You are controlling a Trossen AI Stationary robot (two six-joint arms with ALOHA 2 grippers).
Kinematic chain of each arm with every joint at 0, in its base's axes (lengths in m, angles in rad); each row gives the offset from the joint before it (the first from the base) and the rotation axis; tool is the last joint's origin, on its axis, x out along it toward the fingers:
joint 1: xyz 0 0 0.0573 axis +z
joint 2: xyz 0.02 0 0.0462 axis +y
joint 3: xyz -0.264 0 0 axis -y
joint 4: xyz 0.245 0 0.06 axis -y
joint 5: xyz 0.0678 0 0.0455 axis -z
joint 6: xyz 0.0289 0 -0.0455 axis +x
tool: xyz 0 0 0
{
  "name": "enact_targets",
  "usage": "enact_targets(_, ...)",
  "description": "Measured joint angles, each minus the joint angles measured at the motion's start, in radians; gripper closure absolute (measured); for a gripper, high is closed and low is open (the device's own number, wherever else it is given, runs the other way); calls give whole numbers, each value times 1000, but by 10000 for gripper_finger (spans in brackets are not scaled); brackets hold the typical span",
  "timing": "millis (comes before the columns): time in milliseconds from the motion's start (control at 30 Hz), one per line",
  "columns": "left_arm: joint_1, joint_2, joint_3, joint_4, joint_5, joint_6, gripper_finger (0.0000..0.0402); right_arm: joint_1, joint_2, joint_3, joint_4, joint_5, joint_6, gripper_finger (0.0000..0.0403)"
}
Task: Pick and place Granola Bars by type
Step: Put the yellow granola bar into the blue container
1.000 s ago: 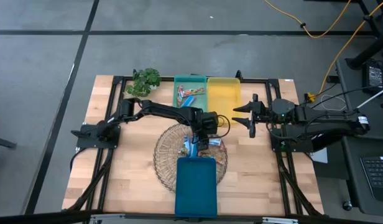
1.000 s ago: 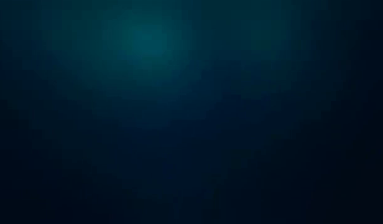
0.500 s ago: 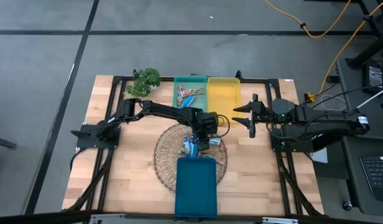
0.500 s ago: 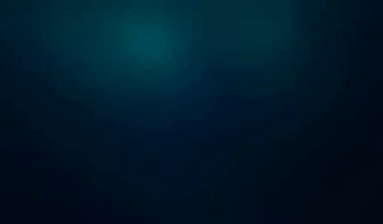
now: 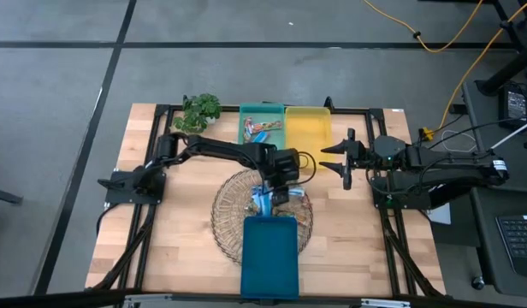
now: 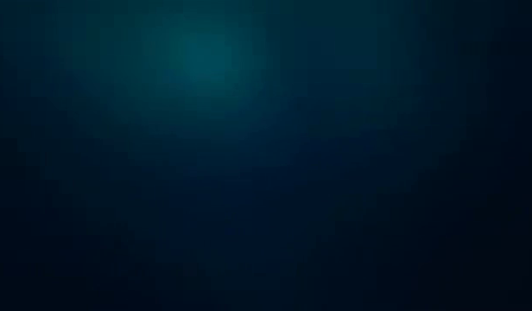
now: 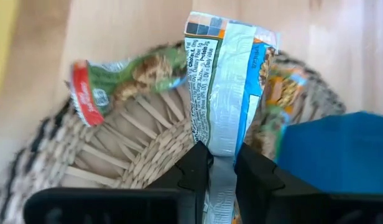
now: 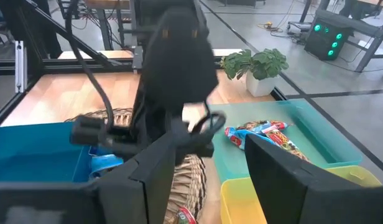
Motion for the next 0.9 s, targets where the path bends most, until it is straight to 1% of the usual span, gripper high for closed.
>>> enact_targets(267,7,-93,0,-3,-14,-35,347,0,0,0,0,0,1,207)
enact_targets(433,7,-158,0,3,-58,-82,346,0,0,0,0,0,2,207)
enact_targets(567,7,-221,0,0,-64,-107,348,0,0,0,1,0,3,207)
enact_targets(900,-12,-412,0,3,-65,-74,346,0,0,0,2,0,5,207)
